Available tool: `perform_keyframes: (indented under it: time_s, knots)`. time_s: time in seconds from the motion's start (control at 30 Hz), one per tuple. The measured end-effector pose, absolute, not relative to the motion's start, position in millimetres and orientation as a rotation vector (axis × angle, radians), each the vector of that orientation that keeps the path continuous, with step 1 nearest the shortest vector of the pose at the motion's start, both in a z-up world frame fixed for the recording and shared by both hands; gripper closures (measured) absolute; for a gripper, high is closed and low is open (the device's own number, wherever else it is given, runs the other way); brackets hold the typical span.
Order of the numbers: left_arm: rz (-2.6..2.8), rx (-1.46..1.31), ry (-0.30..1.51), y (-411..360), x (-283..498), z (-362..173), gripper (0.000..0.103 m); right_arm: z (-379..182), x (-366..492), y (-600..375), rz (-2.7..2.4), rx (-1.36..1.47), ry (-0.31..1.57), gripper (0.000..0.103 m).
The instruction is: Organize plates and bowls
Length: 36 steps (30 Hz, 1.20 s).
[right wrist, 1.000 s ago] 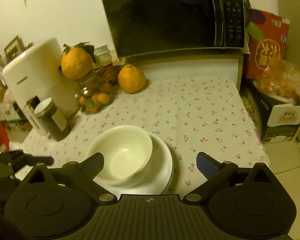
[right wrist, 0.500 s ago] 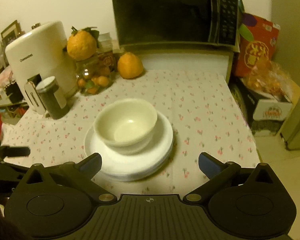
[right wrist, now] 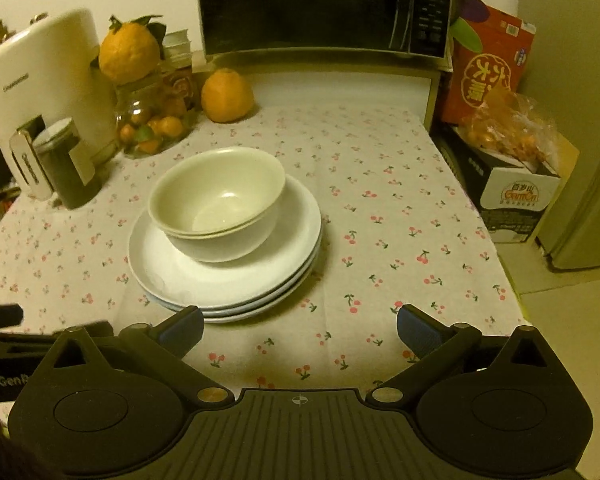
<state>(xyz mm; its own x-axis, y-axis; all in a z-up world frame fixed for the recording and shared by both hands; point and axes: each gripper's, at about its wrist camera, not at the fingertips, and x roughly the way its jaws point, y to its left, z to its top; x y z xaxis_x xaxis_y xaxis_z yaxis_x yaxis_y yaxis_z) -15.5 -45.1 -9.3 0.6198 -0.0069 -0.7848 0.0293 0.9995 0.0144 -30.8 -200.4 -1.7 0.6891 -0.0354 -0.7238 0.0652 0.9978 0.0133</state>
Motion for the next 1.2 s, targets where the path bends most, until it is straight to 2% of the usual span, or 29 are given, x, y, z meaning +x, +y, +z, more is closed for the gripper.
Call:
perform_keyframes:
  time_s: [1.2]
  knots:
    - [0.016, 0.046, 0.894, -41.6, -17.3, -9.8, 0.000, -5.8, -28.4, -193.8, -0.048, 0.004, 0.824, 0.000]
